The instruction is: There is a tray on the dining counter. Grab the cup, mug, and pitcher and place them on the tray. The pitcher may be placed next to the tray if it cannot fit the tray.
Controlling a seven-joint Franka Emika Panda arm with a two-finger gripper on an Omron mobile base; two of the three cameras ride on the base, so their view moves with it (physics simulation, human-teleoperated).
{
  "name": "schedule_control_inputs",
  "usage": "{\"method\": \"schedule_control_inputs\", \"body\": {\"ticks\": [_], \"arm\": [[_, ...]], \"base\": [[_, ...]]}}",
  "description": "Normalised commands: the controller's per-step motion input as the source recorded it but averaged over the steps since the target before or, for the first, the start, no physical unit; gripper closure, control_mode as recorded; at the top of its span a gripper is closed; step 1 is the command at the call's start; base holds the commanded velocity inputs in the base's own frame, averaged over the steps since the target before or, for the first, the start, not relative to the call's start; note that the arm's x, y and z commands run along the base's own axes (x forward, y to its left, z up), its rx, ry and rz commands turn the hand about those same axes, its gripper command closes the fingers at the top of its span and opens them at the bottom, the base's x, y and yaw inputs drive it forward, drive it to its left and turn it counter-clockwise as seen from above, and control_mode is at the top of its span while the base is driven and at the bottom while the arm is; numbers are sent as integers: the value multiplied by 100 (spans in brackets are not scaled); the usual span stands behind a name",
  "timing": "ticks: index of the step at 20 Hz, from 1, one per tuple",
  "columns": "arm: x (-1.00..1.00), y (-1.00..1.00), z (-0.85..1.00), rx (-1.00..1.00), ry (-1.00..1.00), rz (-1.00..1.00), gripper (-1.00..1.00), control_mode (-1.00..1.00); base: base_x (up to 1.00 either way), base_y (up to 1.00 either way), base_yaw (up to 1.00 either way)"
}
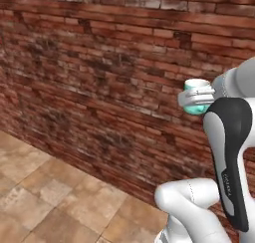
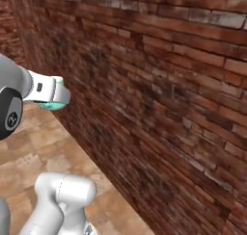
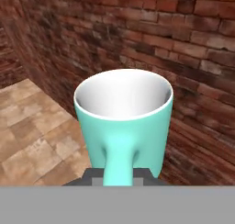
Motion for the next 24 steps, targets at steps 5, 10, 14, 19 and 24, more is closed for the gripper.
{"method": "schedule_control_inputs", "body": {"ticks": [5,10,14,19,24], "arm": [[0,0,0,0,0,0,100,100],[0,0,0,0,0,0,100,100],[0,0,0,0,0,0,100,100],[0,0,0,0,0,0,100,100],[0,0,0,0,0,0,100,100]], "base": [[83,-3,84],[91,0,81],[95,0,79],[100,0,55],[100,0,15]]}}
